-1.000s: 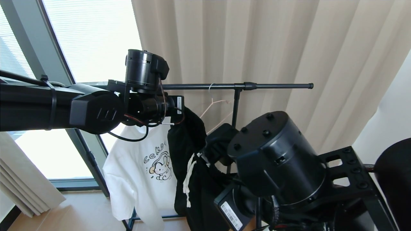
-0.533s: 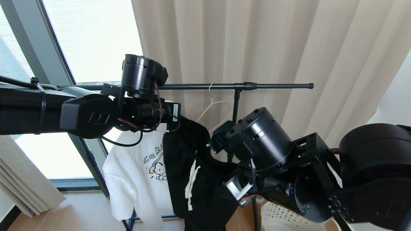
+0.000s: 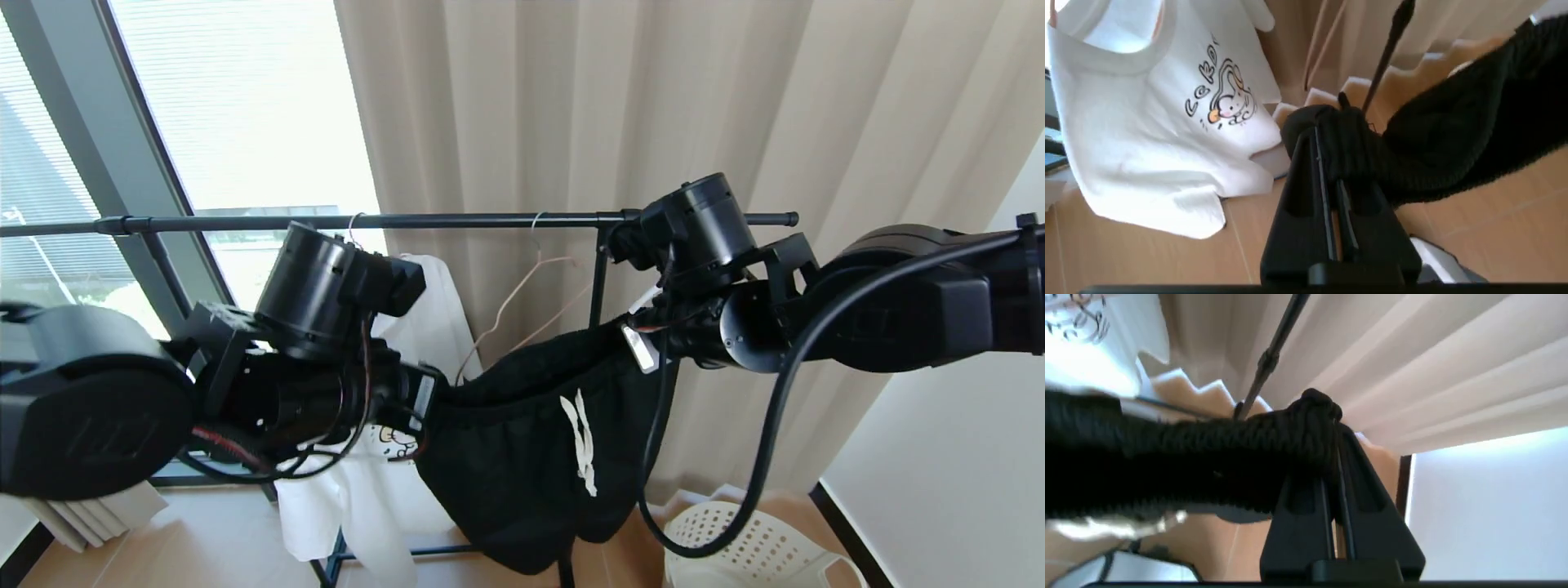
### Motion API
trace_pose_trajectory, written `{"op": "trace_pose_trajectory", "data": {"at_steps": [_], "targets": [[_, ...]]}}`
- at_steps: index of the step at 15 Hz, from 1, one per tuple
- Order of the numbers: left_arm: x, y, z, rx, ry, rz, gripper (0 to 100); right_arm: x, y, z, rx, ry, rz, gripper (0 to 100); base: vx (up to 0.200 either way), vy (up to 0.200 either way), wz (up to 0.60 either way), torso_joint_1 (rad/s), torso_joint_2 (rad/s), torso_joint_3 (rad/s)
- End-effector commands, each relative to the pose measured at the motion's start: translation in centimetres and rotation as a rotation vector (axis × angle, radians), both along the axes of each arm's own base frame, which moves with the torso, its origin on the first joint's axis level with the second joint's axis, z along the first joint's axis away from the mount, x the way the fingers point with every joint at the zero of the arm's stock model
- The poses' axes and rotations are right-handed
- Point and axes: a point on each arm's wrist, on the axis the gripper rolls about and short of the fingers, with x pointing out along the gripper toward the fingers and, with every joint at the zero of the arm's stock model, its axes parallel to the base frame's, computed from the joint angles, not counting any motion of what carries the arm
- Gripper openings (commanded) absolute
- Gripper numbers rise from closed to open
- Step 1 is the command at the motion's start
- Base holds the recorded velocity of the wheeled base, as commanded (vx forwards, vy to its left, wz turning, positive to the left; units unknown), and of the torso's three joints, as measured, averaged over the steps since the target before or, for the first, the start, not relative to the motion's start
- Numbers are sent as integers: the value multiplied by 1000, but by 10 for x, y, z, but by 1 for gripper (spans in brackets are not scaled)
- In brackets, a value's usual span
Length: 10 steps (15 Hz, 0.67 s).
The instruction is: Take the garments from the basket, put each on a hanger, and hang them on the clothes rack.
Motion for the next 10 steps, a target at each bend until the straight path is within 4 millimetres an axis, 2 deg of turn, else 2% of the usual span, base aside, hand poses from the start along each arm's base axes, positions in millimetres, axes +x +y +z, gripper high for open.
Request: {"op": "trace_pose_trajectory", "data": {"at_steps": [1, 2, 3, 5, 8, 10], "targets": [[-44, -6, -15, 36, 45, -119, 0, 26, 13, -10, 59, -5, -46, 0, 0, 0, 0, 0, 0, 0], [-46, -7, -17, 42, 50, -128, 0, 27, 15, -11, 69, -6, -51, 0, 0, 0, 0, 0, 0, 0], [-61, -17, -28, 66, 83, -191, 0, 41, 29, -13, 160, -28, -87, 0, 0, 0, 0, 0, 0, 0], [-69, -28, -28, 38, 96, -222, 0, 52, 42, -11, 278, -34, -90, 0, 0, 0, 0, 0, 0, 0], [-77, -44, -23, -118, 168, -333, 0, 59, 61, -5, 418, -60, -111, 0, 0, 0, 0, 0, 0, 0], [-72, -58, -21, -222, 203, -304, 0, 57, 69, -2, 477, -67, -118, 0, 0, 0, 0, 0, 0, 0]]}}
